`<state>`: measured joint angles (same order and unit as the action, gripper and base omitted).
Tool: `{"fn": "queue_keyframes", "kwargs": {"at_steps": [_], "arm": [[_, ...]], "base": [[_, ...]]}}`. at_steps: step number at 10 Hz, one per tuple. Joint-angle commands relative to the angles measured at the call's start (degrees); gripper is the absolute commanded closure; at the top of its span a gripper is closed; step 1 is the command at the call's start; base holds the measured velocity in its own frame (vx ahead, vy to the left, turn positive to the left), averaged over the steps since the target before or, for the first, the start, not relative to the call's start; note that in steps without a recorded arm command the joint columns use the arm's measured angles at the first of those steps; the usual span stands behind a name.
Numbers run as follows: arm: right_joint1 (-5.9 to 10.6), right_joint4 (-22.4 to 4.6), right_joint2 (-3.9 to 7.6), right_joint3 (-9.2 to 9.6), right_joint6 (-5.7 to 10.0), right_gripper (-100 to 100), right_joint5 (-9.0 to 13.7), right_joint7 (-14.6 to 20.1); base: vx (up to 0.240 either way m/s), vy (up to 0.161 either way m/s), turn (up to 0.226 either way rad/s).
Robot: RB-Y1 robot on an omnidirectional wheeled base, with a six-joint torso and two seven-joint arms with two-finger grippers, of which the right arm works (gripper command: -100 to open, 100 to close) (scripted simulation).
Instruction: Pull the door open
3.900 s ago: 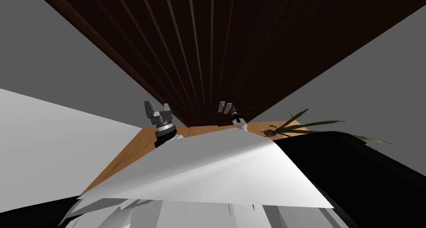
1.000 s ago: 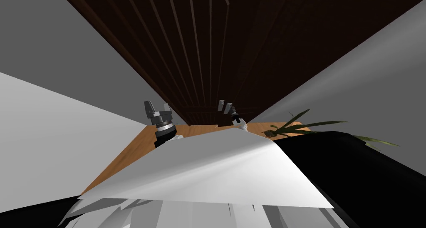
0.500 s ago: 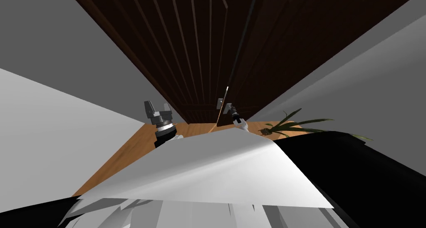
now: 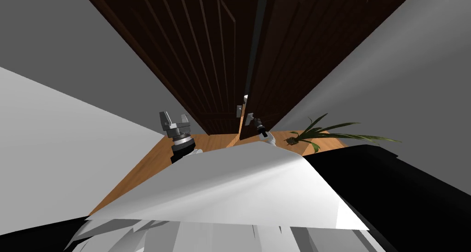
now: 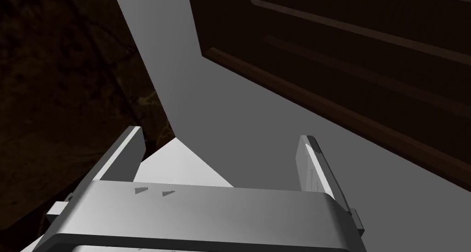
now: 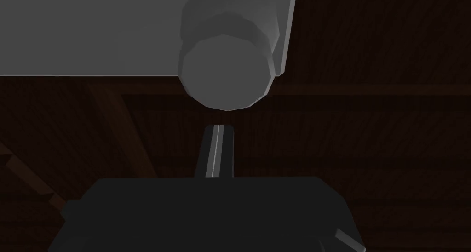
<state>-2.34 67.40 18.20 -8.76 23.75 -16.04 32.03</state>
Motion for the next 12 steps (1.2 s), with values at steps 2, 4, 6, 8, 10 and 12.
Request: {"fn": "queue_keyframes", "kwargs": {"at_steps": [2, 4, 6, 8, 10, 12], "arm": [[-0.74, 1.4, 0.59, 1.60, 0.81, -100, -0.7, 1.9], [-1.30, 2.6, 1.01, 2.83, 1.23, -100, -1.2, 3.2], [-0.56, 1.6, 0.74, 2.23, 1.24, -100, -0.9, 2.5], [-0.15, 1.2, 0.53, 2.05, 1.21, -100, -0.8, 2.1], [0.00, 1.0, 0.46, 1.97, 1.25, -100, -0.7, 2.0], [0.00, 1.0, 0.46, 1.97, 1.25, 100, -0.7, 2.0]], "base": [[-0.209, 0.009, 0.061], [-0.198, 0.008, 0.053], [-0.009, 0.000, 0.014], [0.167, 0.005, 0.030], [0.156, -0.018, 0.017], [-0.019, 0.001, -0.003]]}}
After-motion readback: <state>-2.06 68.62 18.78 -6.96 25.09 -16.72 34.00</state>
